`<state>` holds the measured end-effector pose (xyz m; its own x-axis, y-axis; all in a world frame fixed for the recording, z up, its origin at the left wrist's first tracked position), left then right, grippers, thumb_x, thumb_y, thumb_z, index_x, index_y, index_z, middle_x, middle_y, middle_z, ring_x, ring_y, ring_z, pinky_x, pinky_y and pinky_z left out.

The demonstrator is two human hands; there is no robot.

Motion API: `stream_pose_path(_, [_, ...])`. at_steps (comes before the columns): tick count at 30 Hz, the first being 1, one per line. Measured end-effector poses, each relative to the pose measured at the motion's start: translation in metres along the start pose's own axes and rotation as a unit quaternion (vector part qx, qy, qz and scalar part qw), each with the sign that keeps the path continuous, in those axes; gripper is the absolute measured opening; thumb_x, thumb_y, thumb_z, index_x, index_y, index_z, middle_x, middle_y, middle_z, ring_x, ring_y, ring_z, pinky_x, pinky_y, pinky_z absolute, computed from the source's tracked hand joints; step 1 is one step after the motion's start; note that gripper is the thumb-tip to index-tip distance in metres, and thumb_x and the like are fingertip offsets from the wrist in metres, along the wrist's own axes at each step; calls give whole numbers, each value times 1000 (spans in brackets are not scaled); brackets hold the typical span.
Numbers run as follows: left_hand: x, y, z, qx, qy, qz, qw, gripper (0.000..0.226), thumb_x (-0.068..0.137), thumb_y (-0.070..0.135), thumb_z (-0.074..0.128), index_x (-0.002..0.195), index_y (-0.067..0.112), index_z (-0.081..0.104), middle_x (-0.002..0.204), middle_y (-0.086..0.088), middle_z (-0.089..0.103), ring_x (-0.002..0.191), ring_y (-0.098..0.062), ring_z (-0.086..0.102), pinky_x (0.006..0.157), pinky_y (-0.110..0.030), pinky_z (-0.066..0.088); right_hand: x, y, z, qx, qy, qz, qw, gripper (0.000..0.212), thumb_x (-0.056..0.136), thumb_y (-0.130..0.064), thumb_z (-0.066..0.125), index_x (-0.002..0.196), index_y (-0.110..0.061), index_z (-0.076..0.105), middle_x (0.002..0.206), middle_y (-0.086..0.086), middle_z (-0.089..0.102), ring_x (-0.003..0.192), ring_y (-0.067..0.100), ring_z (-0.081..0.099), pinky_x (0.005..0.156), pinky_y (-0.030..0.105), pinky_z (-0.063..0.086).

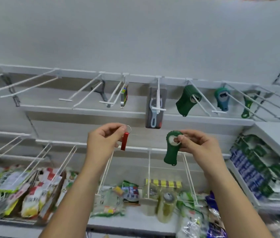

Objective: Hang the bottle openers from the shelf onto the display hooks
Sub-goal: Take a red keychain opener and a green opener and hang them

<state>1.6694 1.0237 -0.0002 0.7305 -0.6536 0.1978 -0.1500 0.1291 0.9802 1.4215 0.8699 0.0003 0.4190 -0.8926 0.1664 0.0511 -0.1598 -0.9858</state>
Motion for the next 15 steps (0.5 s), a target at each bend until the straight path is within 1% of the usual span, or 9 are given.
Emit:
stream_pose_path(3, [-8,12,-5,-7,16,18,1000,12,91,16,71,88,26,78,84,2,79,77,-17,74,68,-34,52,-6,-18,-9,4,7,-12,1000,14,89,-4,69,102,-8,74,90,8,79,85,23,76,73,29,63])
stream_pose_path(6, [-13,23,-6,-2,12,30,999,10,91,15,71,90,24,77,85,3,79,78,-15,74,69,-34,51,-12,-30,-19,14,13,-28,999,15,89,-3,69,104,-5,73,92,9,79,87,23,76,75,34,64])
stream_pose_path(9, [-22,35,-5,14,2,59,998,11,92,13,69,90,21,76,86,7,79,81,-7,74,70,-28,52,-17,-34,-21,16,9,-30,999,16,89,-1,69,105,-4,73,90,9,79,86,23,76,71,30,63])
stream_pose_path(11, [-27,39,-5,14,-13,65,998,6,90,14,72,88,17,77,86,4,80,85,-9,74,74,-27,53,-20,-37,-21,14,7,-30,999,16,89,-2,70,104,-4,73,89,10,79,85,24,76,70,28,63])
stream_pose_path(12, [-29,40,-5,8,-19,58,998,2,86,18,75,86,17,77,87,1,80,88,-15,74,77,-31,55,-20,-38,-21,13,6,-30,999,16,88,-2,71,104,-4,73,89,10,79,86,24,76,70,29,63])
stream_pose_path(14, [-31,38,-5,-6,-28,42,999,16,80,28,79,84,14,73,90,-4,80,95,-25,73,86,-43,57,-22,-39,-21,12,2,-27,1000,16,88,-2,71,104,-4,73,89,10,79,85,24,76,70,29,63])
stream_pose_path(15, [-31,38,-4,-16,-37,34,999,17,82,27,77,85,12,69,91,-7,80,97,-26,74,89,-46,54,-22,-40,-20,12,-1,-26,1000,16,88,-2,71,105,-3,73,89,10,79,85,24,76,70,28,63])
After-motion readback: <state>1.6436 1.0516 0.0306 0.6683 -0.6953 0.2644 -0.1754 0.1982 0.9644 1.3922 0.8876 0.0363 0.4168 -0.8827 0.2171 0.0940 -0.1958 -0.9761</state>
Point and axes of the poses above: each hand's wrist, its own x-axis towards the middle knuckle, its own z-axis out of the palm, y = z × x, the point moved 8 cm from there along x, towards the middle knuckle
